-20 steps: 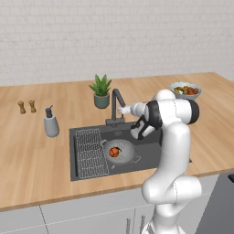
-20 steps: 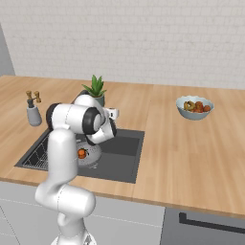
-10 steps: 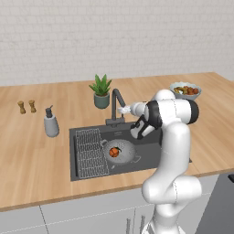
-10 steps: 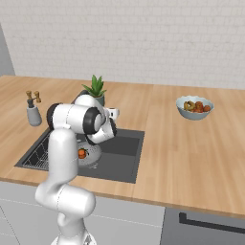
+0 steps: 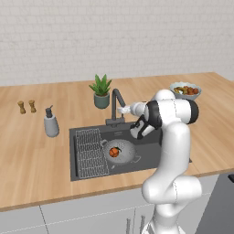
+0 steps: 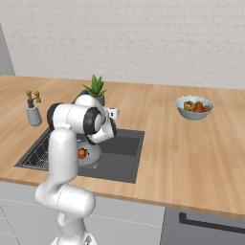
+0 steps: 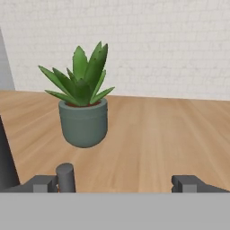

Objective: Put the colander in the sink, put the orange in the colander, and turn on the sink faucet and pour water over the colander.

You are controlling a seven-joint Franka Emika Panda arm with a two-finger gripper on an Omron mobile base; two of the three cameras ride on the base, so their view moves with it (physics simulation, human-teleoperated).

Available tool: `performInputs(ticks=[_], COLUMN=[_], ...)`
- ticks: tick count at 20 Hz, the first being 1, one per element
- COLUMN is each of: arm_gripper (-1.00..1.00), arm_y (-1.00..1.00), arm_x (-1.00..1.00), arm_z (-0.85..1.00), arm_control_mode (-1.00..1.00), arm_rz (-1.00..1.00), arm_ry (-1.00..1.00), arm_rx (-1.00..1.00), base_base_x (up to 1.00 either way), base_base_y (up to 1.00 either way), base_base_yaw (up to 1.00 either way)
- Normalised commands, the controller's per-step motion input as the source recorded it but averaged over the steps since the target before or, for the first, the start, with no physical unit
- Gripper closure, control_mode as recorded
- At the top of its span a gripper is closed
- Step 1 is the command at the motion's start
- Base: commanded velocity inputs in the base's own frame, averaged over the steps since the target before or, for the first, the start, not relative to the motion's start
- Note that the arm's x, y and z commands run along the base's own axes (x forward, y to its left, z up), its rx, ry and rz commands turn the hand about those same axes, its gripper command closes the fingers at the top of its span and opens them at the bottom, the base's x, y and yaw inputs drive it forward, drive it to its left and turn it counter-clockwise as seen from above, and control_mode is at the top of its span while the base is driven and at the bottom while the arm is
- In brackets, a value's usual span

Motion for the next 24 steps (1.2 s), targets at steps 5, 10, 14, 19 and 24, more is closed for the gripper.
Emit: performInputs(ticks=[5,10,14,19,24], arm_gripper=[-1.00,-1.00,-1.00,-1.00,-1.00], arm_y=[0.00,0.06,0.13,0.01,0.00], arm_x=[0.03,0.00,0.00,0.08,0.13], arm_z=[0.00,0.00,0.00,0.00,0.00], arm_control_mode=[-1.00,-1.00,-1.00,-1.00,-1.00], arm_rz=[0.00,0.01,0.00,0.00,0.00], arm_ry=[0.00,0.00,0.00,0.00,0.00], arm_rx=[0.00,0.00,0.00,0.00,0.00], base_base_x=[0.00,0.00,0.00,0.00,0.00], base_base_y=[0.00,0.00,0.00,0.00,0.00], base_base_yaw=[0.00,0.00,0.00,0.00,0.00])
